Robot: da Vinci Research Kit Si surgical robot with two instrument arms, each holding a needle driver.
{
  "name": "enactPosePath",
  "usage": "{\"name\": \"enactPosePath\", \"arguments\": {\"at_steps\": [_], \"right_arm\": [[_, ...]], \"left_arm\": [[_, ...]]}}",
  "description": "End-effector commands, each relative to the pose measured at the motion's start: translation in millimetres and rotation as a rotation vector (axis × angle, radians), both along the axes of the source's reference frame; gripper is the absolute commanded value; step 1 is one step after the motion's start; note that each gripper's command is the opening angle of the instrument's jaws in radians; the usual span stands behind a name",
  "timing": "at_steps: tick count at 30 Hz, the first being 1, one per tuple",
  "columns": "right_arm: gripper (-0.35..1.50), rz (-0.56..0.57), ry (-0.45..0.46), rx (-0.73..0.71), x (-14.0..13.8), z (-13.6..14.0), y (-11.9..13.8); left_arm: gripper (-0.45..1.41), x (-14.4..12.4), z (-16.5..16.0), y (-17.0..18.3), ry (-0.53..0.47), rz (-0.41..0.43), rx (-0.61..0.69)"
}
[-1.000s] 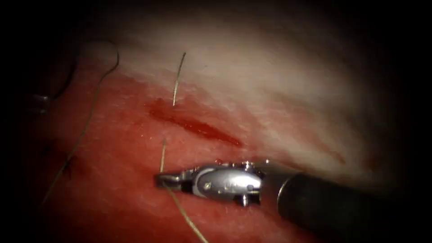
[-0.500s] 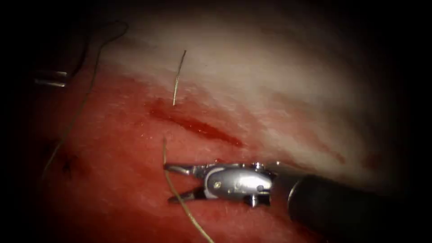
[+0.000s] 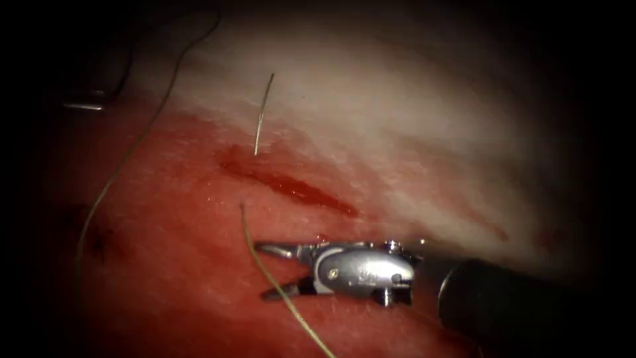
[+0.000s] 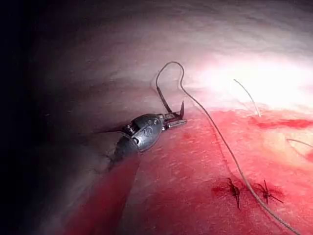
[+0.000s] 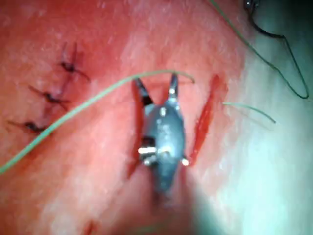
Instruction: Wound Closure
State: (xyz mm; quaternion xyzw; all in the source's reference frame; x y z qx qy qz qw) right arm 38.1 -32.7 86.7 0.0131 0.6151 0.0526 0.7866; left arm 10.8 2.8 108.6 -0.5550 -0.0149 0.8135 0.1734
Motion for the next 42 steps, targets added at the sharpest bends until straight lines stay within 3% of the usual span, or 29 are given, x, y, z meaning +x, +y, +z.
{"name": "enactPosePath", "arguments": {"at_steps": [1, 7, 10, 13, 15, 17, 20, 26, 29, 34, 38, 42], "right_arm": [[1.11, -0.001, 0.002, 0.000, 0.8, 0.7, 0.0], [1.11, 0.001, 0.000, 0.000, 0.7, 0.7, 0.2], [1.11, 0.005, -0.005, 0.001, 0.5, 0.8, 0.3], [1.11, 0.027, -0.027, 0.005, -0.4, 0.6, 1.4], [1.15, 0.054, -0.053, 0.014, -1.4, 0.4, 2.7], [1.15, 0.070, -0.068, 0.026, -2.4, 0.1, 4.2], [1.15, 0.108, -0.095, 0.068, -3.6, -0.2, 6.4], [1.13, 0.252, -0.097, 0.399, -4.2, 1.8, 9.9], [1.13, 0.312, -0.036, 0.580, -4.1, 3.2, 11.6], [1.01, 0.443, 0.091, 0.842, -3.6, 5.9, 14.8], [0.78, 0.515, 0.107, 1.014, -2.6, 8.0, 16.5], [0.73, 0.553, 0.108, 1.151, -1.7, 10.3, 17.3]], "left_arm": [[-0.45, -0.4, 0.9, 0.1, 0.005, -0.004, -0.003], [-0.45, -0.3, 1.9, 0.1, 0.022, -0.021, -0.006], [0.00, -0.2, 2.0, 0.4, 0.018, -0.041, 0.031], [0.78, -0.1, 2.0, 0.4, 0.012, -0.087, 0.110], [0.93, -0.1, 2.0, 0.3, 0.012, -0.148, 0.196], [0.89, -0.1, 1.9, 0.1, 0.028, -0.191, 0.228], [1.03, -0.1, 1.3, -0.3, 0.052, -0.223, 0.248], [1.09, -0.5, -0.5, -1.2, 0.077, -0.227, 0.283], [1.09, -0.7, -1.8, -1.1, 0.076, -0.227, 0.297], [0.86, -1.2, -3.3, -1.2, 0.050, -0.204, 0.319], [0.72, -1.9, -3.6, -1.5, 0.027, -0.208, 0.357], [0.69, -2.5, -3.7, -1.8, 0.008, -0.198, 0.379]]}}
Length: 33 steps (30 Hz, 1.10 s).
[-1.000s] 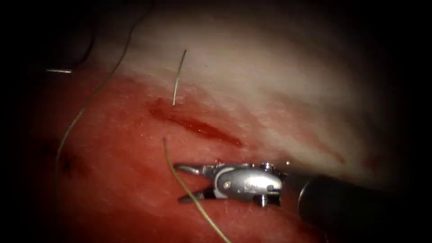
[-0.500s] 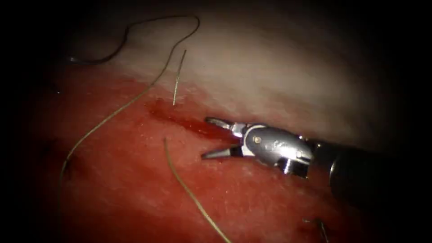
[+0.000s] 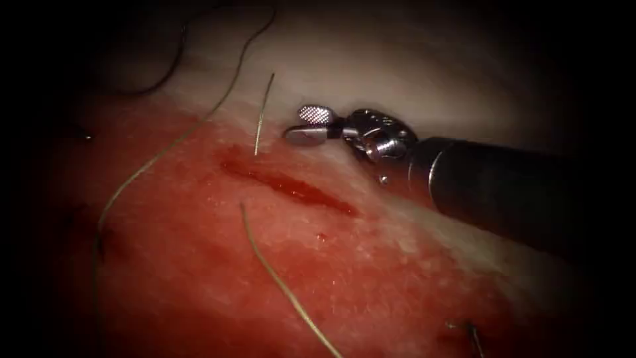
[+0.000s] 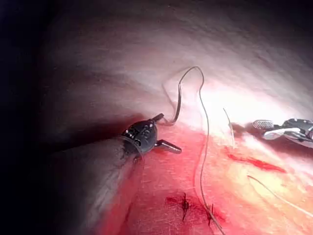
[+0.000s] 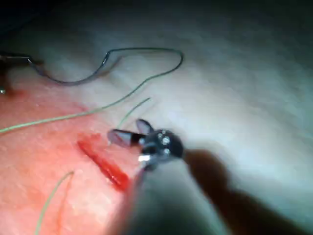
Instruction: Wound Closure
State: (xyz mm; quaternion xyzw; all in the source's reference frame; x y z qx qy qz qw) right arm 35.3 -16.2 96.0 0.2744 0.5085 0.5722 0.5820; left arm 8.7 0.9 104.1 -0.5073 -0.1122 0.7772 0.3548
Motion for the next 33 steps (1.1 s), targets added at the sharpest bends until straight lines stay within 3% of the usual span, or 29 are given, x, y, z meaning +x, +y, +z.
{"name": "enactPosePath", "arguments": {"at_steps": [1, 9, 17, 25, 27, 28, 29, 30, 31, 33], "right_arm": [[0.73, 0.005, 0.011, 0.033, 1.3, 1.5, 0.9], [0.76, 0.050, 0.164, 0.225, 3.4, 5.9, 0.4], [0.76, 0.069, 0.270, 0.265, 5.5, 6.5, 1.1], [0.74, 0.073, 0.279, 0.265, 7.6, 7.1, 1.7], [0.63, 0.075, 0.278, 0.264, 7.9, 7.2, 1.8], [0.46, 0.078, 0.279, 0.262, 8.0, 7.3, 1.9], [0.00, 0.075, 0.275, 0.264, 8.1, 7.4, 1.9], [-0.22, 0.068, 0.272, 0.266, 8.1, 7.5, 1.9], [-0.35, 0.062, 0.276, 0.266, 8.0, 7.5, 1.9], [-0.35, 0.038, 0.298, 0.246, 7.8, 7.5, 1.8]], "left_arm": [[0.69, -0.5, 0.7, 0.0, -0.004, 0.002, -0.001], [0.71, -1.0, 0.5, -0.1, -0.013, -0.001, 0.019], [0.74, -1.2, 0.3, -0.2, -0.017, 0.001, 0.020], [0.76, -1.2, 0.3, -0.2, -0.021, 0.003, 0.021], [0.76, -1.2, 0.3, -0.2, -0.021, 0.003, 0.021], [0.76, -1.2, 0.3, -0.2, -0.021, 0.003, 0.021], [0.76, -1.2, 0.3, -0.2, -0.021, 0.003, 0.021], [0.76, -1.2, 0.3, -0.2, -0.019, 0.005, 0.022], [0.76, -1.2, 0.3, -0.2, -0.019, 0.006, 0.022], [0.76, -1.2, 0.3, -0.2, -0.019, 0.006, 0.022]]}}
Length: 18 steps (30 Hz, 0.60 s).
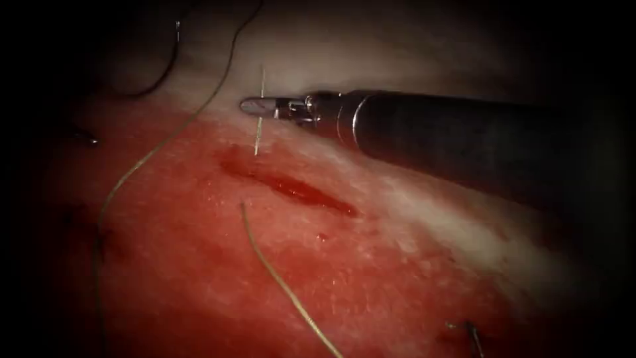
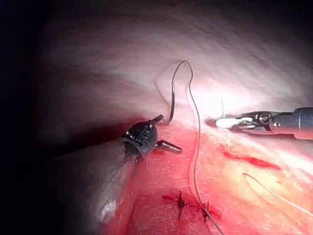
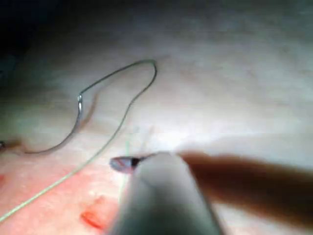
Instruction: Wound Closure
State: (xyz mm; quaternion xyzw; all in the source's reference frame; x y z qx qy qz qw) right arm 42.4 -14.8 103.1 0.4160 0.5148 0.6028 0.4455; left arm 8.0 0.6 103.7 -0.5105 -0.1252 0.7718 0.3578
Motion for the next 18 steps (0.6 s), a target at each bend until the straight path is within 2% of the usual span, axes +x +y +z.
{"name": "enactPosePath", "arguments": {"at_steps": [1, 4, 7, 12, 18], "right_arm": [[-0.35, -0.024, 0.008, -0.063, 0.4, 0.4, 0.2], [-0.35, -0.047, -0.018, -0.292, -0.2, -0.2, -0.3], [-0.35, -0.046, 0.007, -0.425, -0.9, -1.2, -1.3], [-0.35, -0.049, 0.045, -0.543, -1.9, -3.5, -3.0], [-0.35, -0.040, 0.051, -0.594, -2.3, -5.5, -3.0]], "left_arm": [[0.76, -0.4, 0.8, 0.1, 0.000, 0.002, 0.000], [0.76, -0.4, 0.8, 0.1, -0.001, 0.002, 0.000], [0.76, -0.4, 0.8, 0.1, 0.000, 0.002, 0.000], [0.71, -0.4, 0.7, 0.1, -0.001, 0.002, 0.000], [0.69, -0.5, 0.5, 0.1, -0.005, -0.012, 0.028]]}}
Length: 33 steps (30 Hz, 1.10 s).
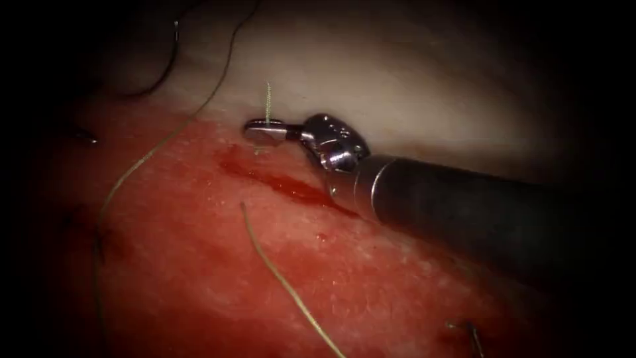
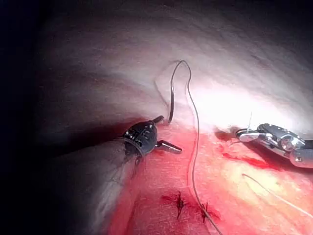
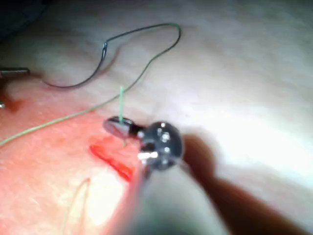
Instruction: Wound Closure
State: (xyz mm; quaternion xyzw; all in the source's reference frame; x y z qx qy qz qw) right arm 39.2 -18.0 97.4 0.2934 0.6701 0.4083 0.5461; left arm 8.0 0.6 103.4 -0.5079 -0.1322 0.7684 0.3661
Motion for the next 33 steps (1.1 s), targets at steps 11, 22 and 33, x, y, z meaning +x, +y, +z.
{"name": "enactPosePath", "arguments": {"at_steps": [11, 22, 33], "right_arm": [[0.83, 0.020, 0.061, 0.004, 1.1, -0.2, 0.5], [1.31, 0.062, 0.054, -0.196, -0.6, -1.3, 2.5], [1.46, 0.039, -0.220, -0.397, -7.3, -3.6, 4.3]], "left_arm": [[1.09, -1.0, -0.9, -0.2, 0.015, 0.021, 0.041], [1.18, -1.4, -3.2, -1.0, 0.111, 0.058, -0.026], [1.18, -2.1, -6.6, -3.8, 0.283, 0.172, -0.054]]}}
